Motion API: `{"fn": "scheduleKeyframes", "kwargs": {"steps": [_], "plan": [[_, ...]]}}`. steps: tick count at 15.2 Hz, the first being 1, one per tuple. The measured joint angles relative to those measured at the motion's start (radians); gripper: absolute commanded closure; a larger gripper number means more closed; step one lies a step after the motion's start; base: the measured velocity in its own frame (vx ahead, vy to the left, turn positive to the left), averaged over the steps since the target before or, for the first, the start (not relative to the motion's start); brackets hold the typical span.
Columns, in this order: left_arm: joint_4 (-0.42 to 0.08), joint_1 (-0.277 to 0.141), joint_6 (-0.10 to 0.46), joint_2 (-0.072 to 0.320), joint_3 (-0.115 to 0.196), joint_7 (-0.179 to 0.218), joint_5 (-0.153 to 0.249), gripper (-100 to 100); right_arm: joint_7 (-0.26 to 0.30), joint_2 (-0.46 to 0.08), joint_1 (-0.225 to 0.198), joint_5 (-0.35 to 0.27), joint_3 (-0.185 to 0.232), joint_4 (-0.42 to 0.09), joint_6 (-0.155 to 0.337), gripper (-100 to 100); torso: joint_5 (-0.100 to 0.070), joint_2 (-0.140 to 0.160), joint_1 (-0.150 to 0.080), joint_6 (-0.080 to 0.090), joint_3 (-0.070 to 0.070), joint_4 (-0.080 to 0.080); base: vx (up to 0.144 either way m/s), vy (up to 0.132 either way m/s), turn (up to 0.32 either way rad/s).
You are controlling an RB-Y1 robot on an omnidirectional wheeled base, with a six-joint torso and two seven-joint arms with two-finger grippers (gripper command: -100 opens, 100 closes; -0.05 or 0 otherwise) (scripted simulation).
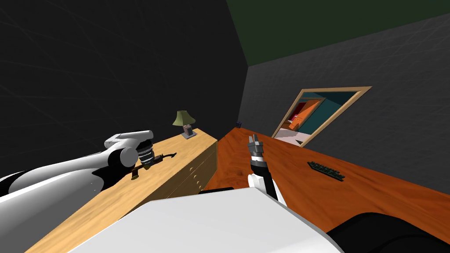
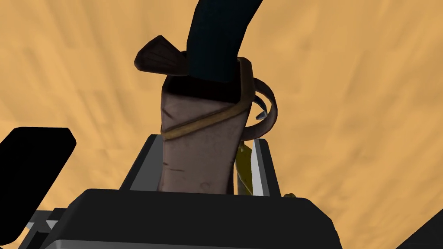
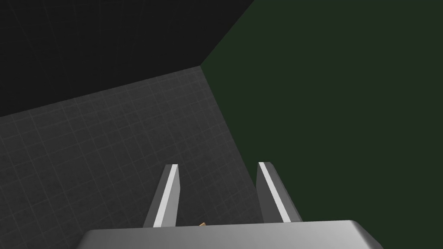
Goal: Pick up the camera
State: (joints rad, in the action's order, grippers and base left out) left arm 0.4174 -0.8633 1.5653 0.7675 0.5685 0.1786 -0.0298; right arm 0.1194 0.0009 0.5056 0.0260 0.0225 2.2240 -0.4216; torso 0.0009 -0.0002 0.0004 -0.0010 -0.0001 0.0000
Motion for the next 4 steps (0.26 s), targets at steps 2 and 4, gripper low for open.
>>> {"fn": "scheduleKeyframes", "kwargs": {"steps": [2,4], "plan": [[0.0,0.0,0.0,0.0,0.0,0.0,0.0,100,0.0,0.0,0.0,0.0,0.0,0.0,0.0,0,0.0,0.0,0.0,0.0,0.0,0.0,-0.002,0.001,-0.013],[-0.022,-0.028,0.01,0.016,-0.001,0.002,-0.008,100,0.0,0.0,0.0,0.0,0.0,0.0,0.0,0,-0.001,0.0,0.0,0.001,0.0,0.001,-0.005,0.007,-0.027]]}}
